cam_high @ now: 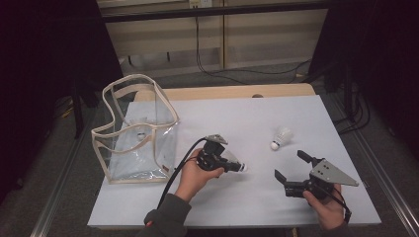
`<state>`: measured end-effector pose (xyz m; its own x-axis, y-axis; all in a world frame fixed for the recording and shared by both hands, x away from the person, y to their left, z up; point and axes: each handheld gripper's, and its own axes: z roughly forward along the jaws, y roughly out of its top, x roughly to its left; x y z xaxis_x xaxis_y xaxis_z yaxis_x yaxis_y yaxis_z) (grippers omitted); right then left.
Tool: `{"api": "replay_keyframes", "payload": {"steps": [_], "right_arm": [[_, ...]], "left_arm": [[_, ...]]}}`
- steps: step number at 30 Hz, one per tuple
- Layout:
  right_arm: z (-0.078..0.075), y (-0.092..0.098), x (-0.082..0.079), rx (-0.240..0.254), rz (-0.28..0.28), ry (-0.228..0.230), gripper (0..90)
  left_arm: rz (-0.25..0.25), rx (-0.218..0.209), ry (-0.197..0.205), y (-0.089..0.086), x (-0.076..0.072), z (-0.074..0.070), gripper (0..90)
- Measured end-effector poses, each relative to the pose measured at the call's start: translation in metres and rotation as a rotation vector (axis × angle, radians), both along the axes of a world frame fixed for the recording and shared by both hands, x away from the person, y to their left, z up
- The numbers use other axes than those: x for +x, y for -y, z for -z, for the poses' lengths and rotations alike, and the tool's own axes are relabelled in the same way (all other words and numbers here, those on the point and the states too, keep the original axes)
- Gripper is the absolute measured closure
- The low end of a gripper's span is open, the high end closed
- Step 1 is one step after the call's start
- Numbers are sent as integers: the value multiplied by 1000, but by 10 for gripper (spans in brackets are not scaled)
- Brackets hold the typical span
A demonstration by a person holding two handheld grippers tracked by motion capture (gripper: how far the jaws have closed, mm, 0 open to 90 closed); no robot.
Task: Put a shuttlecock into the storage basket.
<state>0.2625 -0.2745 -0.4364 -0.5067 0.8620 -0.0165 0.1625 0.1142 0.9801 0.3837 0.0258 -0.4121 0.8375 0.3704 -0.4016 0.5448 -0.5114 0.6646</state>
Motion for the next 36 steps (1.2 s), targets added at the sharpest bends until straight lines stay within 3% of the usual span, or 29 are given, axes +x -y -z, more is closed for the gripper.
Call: {"api": "replay_keyframes", "payload": {"steps": [8, 31, 36], "right_arm": [[0, 0, 0, 0, -1, 1, 13], [0, 0, 0, 2, -1, 4, 13], [-1, 0, 0, 0, 2, 3, 14]], "left_arm": [[-18, -11, -7, -6, 1, -8, 853], [-46, 30, 7, -20, 4, -34, 855], [-44, 19, -2, -22, 5, -39, 855]]}}
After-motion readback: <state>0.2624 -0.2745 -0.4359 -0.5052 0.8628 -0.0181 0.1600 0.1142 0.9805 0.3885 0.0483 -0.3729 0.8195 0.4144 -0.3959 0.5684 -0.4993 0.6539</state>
